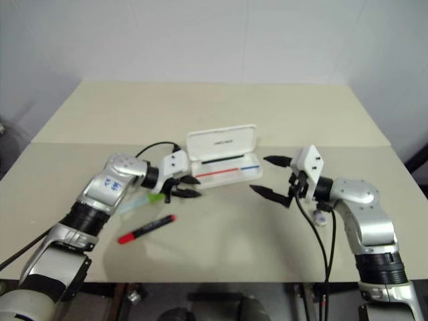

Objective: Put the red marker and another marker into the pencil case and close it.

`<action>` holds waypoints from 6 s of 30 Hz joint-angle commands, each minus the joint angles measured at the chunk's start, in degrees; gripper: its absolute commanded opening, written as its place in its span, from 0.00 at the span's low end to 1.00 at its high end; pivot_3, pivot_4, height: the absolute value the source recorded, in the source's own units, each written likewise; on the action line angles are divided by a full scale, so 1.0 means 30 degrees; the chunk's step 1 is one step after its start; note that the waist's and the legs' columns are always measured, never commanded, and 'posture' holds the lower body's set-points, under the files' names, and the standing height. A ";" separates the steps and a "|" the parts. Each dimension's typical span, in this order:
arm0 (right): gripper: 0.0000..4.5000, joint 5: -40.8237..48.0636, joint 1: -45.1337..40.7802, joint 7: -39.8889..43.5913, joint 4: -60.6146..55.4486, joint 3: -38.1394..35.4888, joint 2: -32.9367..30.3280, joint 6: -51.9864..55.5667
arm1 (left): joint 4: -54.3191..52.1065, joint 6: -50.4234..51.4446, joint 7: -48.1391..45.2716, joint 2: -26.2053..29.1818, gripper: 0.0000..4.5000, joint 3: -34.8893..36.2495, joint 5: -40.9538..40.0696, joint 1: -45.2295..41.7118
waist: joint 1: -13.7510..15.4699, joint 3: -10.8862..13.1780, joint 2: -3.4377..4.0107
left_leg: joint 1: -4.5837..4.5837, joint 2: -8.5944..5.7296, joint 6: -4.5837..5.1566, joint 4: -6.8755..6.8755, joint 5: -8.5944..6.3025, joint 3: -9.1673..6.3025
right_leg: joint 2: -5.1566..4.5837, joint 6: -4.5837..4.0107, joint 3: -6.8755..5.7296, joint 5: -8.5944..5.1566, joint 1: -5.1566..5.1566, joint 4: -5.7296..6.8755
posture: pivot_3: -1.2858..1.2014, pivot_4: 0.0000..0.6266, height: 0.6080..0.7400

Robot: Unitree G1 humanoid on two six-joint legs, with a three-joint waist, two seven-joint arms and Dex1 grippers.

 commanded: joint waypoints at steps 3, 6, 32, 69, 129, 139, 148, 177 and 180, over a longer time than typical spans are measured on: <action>1.00 0.0603 0.0391 -0.0232 -0.1261 -0.0666 -0.0240 0.0088 | 0.1688 -0.0917 0.0181 -0.0586 0.42 -0.0247 0.0941 -0.1089 | 0.0008 0.0000 0.0000 | 0.0002 -0.0003 0.0001 0.0001 0.0000 0.0002 | 0.0000 0.0000 -0.0001 0.0000 0.0004 0.0000 | 0.52 0.24 1.00; 1.00 0.0817 0.0553 0.0108 -0.1442 -0.0857 -0.0734 0.0344 | 0.2546 -0.1520 0.0174 -0.0890 0.42 -0.0424 0.1418 -0.1463 | 0.0017 0.0000 0.0000 | 0.0000 -0.0003 0.0002 0.0000 -0.0001 -0.0001 | 0.0000 0.0000 -0.0002 0.0000 0.0004 -0.0003 | 0.52 0.24 1.00; 1.00 0.1559 -0.0140 0.1943 -0.1220 -0.0959 -0.2609 0.1126 | 0.2449 -0.2148 -0.0088 -0.1782 0.01 -0.0401 0.2330 -0.1304 | -0.0028 0.0000 -0.0002 | 0.0035 0.0003 0.0004 0.0005 -0.0001 0.0008 | 0.0012 0.0001 0.0032 0.0000 0.0009 0.0021 | 0.52 0.24 1.00; 1.00 0.2772 0.2972 0.1790 -0.3650 -0.2854 -0.3745 0.2565 | -0.8617 0.1302 -0.2012 0.0257 0.01 -0.2045 0.2079 0.3212 | 0.0018 0.0000 -0.0002 | 0.0043 -0.0001 0.0016 0.0007 0.0003 -0.0001 | -0.0001 0.0000 0.0048 0.0000 0.0015 -0.0011 | 0.52 0.24 1.00; 1.00 0.4494 -0.0360 0.4300 -0.4663 -0.0423 -0.3171 0.3452 | -1.0606 -0.0572 -0.0117 0.6682 0.99 0.9417 -0.5300 1.4382 | -0.0043 0.0000 -0.0004 | 0.0042 0.0066 0.0039 -0.0028 -0.0008 -0.0021 | -0.0085 -0.0024 -0.0004 -0.0013 0.0017 -0.0067 | 0.52 0.24 1.00; 1.00 0.4152 0.0552 0.3621 -0.5039 -0.0424 -0.2817 0.3181 | -1.2147 0.2720 0.1425 0.7390 0.99 0.7084 -0.4044 1.3247 | -0.0053 0.0000 -0.0004 | 0.0043 0.0067 0.0039 -0.0032 -0.0009 -0.0017 | -0.0071 -0.0024 0.0001 -0.0013 0.0016 -0.0067 | 0.52 0.24 1.00; 1.00 0.4191 0.1286 0.2743 -0.5674 -0.0765 -0.2718 0.3136 | -1.3185 0.5251 0.2299 0.7328 0.99 0.5020 -0.3312 1.2105 | -0.0030 0.0000 -0.0004 | 0.0036 0.0059 0.0042 -0.0035 -0.0012 -0.0016 | -0.0068 -0.0023 0.0004 -0.0013 0.0017 -0.0085 | 0.52 0.24 1.00; 1.00 0.5012 0.0686 0.2779 -0.5882 -0.0867 -0.2852 0.3297 | -1.2382 0.3384 0.0830 0.7758 0.13 0.5858 -0.4793 1.0937 | -0.0025 0.0003 -0.0013 | 0.0063 0.0058 0.0036 -0.0034 0.0018 -0.0039 | -0.0059 -0.0043 -0.0012 0.0032 0.0044 -0.0073 | 0.52 0.24 1.00; 1.00 0.4522 0.0715 0.2845 -0.5320 -0.0755 -0.2938 0.3064 | -1.2319 0.3278 0.0075 0.7689 0.13 0.5439 -0.4959 0.9203 | -0.0016 0.0009 -0.0023 | 0.0050 0.0059 0.0048 -0.0035 0.0006 -0.0036 | -0.0060 -0.0041 -0.0012 0.0032 0.0045 -0.0109 | 0.52 0.24 1.00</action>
